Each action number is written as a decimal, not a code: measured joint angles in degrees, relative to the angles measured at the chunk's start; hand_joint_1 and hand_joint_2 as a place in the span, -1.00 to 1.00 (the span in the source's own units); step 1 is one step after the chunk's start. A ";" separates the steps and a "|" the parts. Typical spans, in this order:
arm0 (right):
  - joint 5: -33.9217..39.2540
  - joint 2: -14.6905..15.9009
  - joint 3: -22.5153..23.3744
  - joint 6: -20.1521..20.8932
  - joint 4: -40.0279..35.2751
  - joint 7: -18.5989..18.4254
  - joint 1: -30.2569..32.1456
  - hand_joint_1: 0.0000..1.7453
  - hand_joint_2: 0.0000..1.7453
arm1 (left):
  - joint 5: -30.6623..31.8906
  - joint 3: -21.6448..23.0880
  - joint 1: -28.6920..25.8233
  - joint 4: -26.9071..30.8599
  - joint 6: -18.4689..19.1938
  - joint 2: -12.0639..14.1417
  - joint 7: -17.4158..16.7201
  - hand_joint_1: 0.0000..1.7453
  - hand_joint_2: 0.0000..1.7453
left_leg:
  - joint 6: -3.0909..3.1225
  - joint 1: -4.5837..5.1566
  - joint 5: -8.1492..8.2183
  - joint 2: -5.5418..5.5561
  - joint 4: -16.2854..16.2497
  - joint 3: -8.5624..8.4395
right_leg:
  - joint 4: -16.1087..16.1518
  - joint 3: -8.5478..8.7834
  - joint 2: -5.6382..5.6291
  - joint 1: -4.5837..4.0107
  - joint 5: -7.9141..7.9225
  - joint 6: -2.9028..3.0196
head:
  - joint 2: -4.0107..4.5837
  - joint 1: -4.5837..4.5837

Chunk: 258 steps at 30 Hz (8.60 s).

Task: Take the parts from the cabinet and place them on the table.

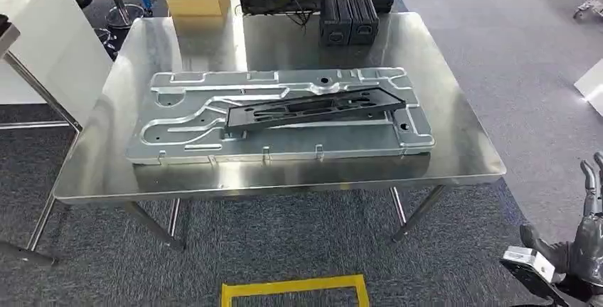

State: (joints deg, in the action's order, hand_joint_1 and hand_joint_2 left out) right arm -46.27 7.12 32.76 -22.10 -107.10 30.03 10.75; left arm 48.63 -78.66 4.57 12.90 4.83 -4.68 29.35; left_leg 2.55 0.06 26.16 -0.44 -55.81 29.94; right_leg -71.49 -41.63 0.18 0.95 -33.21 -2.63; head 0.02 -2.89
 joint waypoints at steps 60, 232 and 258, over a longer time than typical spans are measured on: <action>-25.86 -10.29 42.84 19.02 93.98 -39.43 -14.41 -1.00 -1.00 | 12.63 7.78 -0.69 -0.52 2.84 -1.62 -14.32 -1.00 -1.00 | -0.04 -0.42 1.84 -0.43 2.24 -3.55 | 6.96 2.68 0.06 -0.05 1.92 0.31 | 0.00 -0.09; -14.99 -11.80 49.96 24.76 95.69 -28.83 -16.22 -1.00 -1.00 | 13.55 7.65 -0.75 -0.48 -1.88 1.95 -14.27 -1.00 1.00 | -3.99 -0.75 12.21 -0.16 -19.93 6.92 | 13.40 8.36 -2.08 0.00 6.95 3.71 | 0.00 -0.22; -14.53 -11.67 49.88 24.79 95.71 -29.22 -16.48 -1.00 -1.00 | 13.79 7.21 0.01 -0.48 -1.16 2.34 -13.84 -1.00 1.00 | -2.77 0.10 4.08 -3.58 -2.19 -1.38 | 14.54 9.56 0.74 -0.37 7.11 3.48 | 0.00 -0.20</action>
State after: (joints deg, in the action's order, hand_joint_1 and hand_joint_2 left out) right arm -60.81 -4.55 82.64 2.69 -11.39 0.81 -5.73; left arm 62.42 -71.45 4.58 12.41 3.67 -2.34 15.52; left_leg -0.22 0.16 30.24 -4.02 -58.00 28.56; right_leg -56.95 -32.07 0.92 0.57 -26.10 0.85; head 0.02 -3.08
